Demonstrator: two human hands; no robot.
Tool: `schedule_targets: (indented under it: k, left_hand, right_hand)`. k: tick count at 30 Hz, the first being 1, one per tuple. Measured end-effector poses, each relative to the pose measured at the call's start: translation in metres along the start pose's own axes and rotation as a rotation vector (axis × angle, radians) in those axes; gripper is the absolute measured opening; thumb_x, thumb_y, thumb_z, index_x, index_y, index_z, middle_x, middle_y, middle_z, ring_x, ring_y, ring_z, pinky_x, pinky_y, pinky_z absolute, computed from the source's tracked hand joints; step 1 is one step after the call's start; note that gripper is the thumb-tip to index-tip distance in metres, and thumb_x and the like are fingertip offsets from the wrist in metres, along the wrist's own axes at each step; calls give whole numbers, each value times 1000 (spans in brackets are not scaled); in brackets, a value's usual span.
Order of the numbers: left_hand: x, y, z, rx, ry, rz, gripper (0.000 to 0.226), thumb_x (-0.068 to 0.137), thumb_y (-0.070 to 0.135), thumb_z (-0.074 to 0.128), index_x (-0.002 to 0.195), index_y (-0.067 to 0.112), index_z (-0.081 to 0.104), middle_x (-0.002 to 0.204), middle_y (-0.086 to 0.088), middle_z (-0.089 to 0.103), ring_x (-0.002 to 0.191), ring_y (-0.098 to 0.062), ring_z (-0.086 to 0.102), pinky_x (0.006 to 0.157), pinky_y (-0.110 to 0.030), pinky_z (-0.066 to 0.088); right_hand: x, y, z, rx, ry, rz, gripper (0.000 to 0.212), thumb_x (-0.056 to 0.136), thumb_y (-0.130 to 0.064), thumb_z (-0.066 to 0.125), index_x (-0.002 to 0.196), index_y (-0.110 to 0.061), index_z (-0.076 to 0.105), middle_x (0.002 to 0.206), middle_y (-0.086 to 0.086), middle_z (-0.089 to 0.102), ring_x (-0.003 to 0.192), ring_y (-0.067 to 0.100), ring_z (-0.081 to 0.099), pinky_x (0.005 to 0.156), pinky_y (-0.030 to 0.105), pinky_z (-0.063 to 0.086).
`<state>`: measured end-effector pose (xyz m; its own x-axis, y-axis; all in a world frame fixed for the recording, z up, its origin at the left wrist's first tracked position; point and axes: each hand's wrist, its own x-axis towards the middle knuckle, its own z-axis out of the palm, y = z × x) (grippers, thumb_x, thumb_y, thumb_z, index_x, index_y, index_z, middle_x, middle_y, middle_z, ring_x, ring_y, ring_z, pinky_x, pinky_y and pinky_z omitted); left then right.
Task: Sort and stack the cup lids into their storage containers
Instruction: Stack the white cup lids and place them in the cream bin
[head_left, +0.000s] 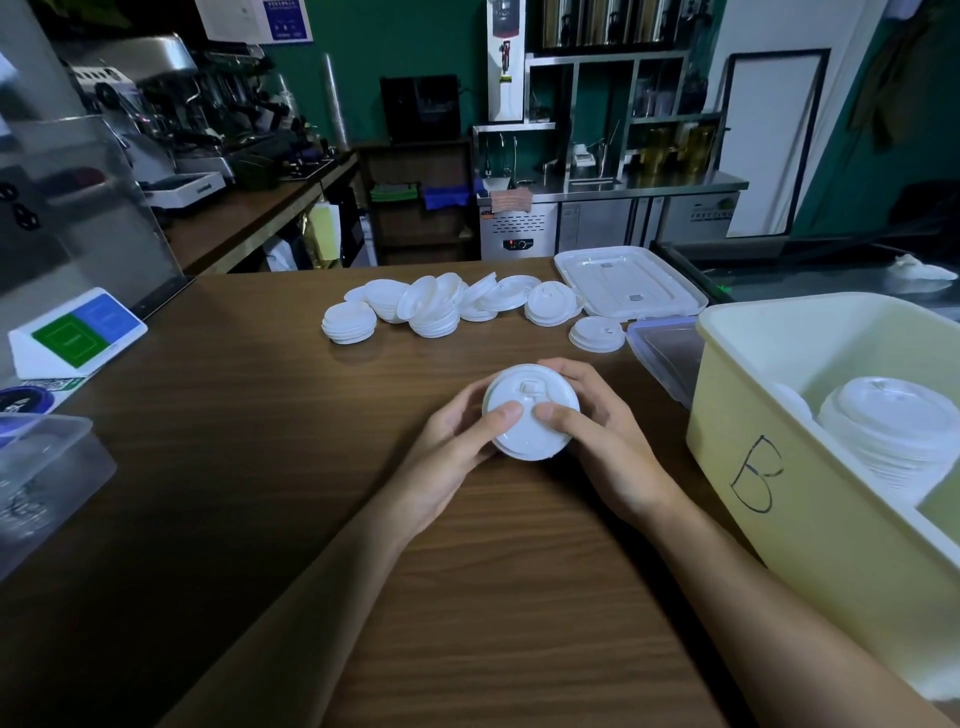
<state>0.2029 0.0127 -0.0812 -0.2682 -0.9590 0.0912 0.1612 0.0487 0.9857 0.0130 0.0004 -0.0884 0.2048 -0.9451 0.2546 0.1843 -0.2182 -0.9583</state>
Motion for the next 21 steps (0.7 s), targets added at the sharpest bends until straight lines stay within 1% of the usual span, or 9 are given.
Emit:
schedule_targets:
  k: [4, 9, 13, 17, 19, 21]
  left_hand:
    - [0, -2, -2, 65, 26, 25, 62, 85, 43, 75, 140, 18, 61, 135, -3, 69, 130, -21, 63, 110, -42, 50]
    - [0, -2, -6, 160, 73, 39, 57, 84, 45, 77, 136, 24, 66, 128, -1, 73, 124, -18, 67, 107, -39, 53]
    - [1, -4, -5, 219, 106, 58, 56, 82, 49, 77, 133, 28, 68, 124, 2, 75, 120, -15, 69, 103, -36, 55]
    - [1, -7, -4, 249, 138, 73, 46, 88, 40, 75, 131, 27, 68, 121, 4, 76, 118, -13, 69, 101, -32, 55]
    - [0, -7, -3, 261, 144, 71, 43, 91, 38, 78, 131, 26, 69, 122, 5, 76, 120, -12, 68, 102, -32, 54]
    - [-3, -5, 0, 265, 158, 55, 43, 90, 44, 76, 130, 29, 70, 125, 6, 75, 122, -11, 67, 106, -36, 52]
  right_hand:
    - [0, 3, -2, -10, -22, 14, 51, 81, -36, 78, 129, -23, 67, 129, 12, 70, 120, 27, 65, 107, 46, 49]
    - [1, 3, -3, -87, -28, 12, 47, 86, -31, 75, 130, -20, 66, 125, 5, 73, 119, 23, 67, 106, 42, 51]
    - [1, 3, -5, -127, -36, -10, 49, 84, -40, 74, 129, -23, 67, 126, 2, 73, 123, 23, 65, 108, 43, 49]
    - [0, 4, -7, -120, -44, -8, 42, 90, -29, 72, 131, -21, 67, 128, 5, 73, 124, 23, 65, 109, 43, 49]
    - [-1, 3, -6, -109, -39, -4, 42, 91, -28, 71, 132, -19, 66, 128, 6, 73, 122, 22, 66, 109, 41, 49]
    - [-3, 1, -4, -129, -23, -9, 43, 91, -31, 73, 133, -21, 67, 129, 4, 73, 125, 23, 65, 110, 39, 49]
